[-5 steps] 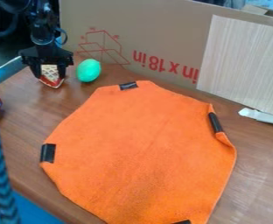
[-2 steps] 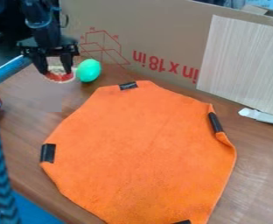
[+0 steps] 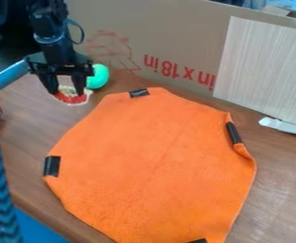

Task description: Place the white and red object on the edge of the cloth

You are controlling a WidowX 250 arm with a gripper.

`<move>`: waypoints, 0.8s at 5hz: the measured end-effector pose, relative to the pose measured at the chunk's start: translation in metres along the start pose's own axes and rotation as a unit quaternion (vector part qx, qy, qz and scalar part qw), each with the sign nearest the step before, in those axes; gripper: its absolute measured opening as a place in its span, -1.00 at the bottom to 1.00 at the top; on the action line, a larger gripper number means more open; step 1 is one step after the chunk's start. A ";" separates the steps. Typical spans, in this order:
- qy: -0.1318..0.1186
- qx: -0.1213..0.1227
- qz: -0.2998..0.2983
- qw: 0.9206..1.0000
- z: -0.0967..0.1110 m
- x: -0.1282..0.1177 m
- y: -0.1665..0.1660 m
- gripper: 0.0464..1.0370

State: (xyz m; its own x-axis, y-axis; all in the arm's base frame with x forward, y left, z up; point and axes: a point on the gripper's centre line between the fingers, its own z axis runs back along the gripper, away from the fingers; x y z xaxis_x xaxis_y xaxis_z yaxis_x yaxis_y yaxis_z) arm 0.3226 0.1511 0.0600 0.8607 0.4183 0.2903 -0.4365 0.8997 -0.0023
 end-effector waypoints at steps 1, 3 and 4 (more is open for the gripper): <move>-0.003 -0.006 -0.027 1.000 0.006 -0.019 -0.014 -0.26; -0.009 -0.019 -0.052 0.998 0.015 -0.045 -0.032 -0.89; 0.001 -0.025 -0.056 0.998 0.016 -0.048 -0.034 -0.56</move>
State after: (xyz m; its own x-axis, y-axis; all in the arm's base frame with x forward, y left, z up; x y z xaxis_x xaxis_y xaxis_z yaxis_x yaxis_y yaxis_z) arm 0.2916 0.0987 0.0610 0.9039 0.3154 0.2890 -0.3243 0.9458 -0.0178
